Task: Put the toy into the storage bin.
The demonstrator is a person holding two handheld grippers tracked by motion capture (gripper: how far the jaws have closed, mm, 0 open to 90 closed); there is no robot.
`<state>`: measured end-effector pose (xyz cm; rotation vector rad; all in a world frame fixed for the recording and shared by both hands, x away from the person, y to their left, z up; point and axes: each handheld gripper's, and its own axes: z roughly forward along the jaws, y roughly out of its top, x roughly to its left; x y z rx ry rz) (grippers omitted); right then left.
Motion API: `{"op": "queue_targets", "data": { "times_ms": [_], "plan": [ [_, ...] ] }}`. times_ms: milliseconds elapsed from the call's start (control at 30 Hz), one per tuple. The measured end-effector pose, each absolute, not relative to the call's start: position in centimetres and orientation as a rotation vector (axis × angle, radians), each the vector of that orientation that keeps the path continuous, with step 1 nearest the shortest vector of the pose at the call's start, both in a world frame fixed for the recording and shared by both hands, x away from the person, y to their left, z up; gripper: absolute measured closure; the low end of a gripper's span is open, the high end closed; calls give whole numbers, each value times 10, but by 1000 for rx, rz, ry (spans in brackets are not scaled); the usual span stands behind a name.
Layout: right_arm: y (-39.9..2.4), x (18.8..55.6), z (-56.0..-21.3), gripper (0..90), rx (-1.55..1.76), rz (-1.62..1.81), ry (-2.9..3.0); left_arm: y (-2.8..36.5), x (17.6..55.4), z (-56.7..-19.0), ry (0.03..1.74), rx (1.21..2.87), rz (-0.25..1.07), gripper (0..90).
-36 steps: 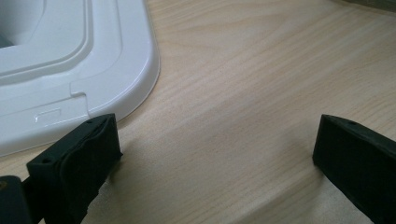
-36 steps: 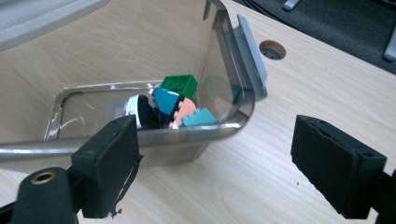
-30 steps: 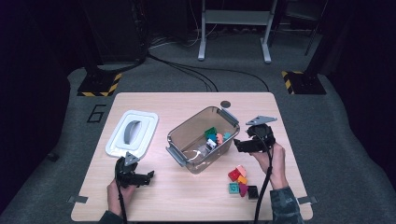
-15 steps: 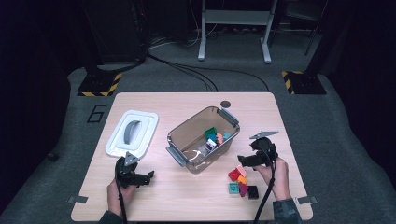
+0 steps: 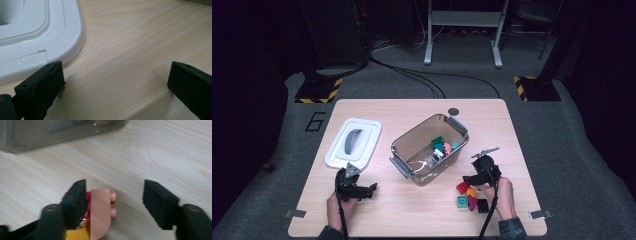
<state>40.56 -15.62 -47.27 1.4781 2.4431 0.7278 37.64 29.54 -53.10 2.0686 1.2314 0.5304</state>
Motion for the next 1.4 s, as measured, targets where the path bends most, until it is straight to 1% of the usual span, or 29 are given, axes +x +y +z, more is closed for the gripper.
{"op": "queue_targets", "data": {
  "times_ms": [67, 100, 300, 467, 1067, 1400],
  "plan": [
    [-155, 405, -473, 419, 1480, 716, 2447, 295, 376, -531, 1232, 2068, 531, 5],
    [-155, 406, -474, 471, 1482, 705, 2454, 295, 376, -531, 1232, 2068, 530, 5],
    [-153, 408, -476, 613, 1512, 667, 2465, 295, 376, -531, 1232, 2068, 531, 5],
    [-154, 409, -475, 656, 1509, 674, 2442, 295, 376, -531, 1232, 2068, 530, 5],
    [-161, 418, -468, 661, 1480, 695, 2366, 295, 376, -531, 1232, 2068, 530, 5],
    [-168, 427, -456, 661, 1490, 726, 2291, 295, 376, -531, 1232, 2067, 530, 5]
  ]
}}
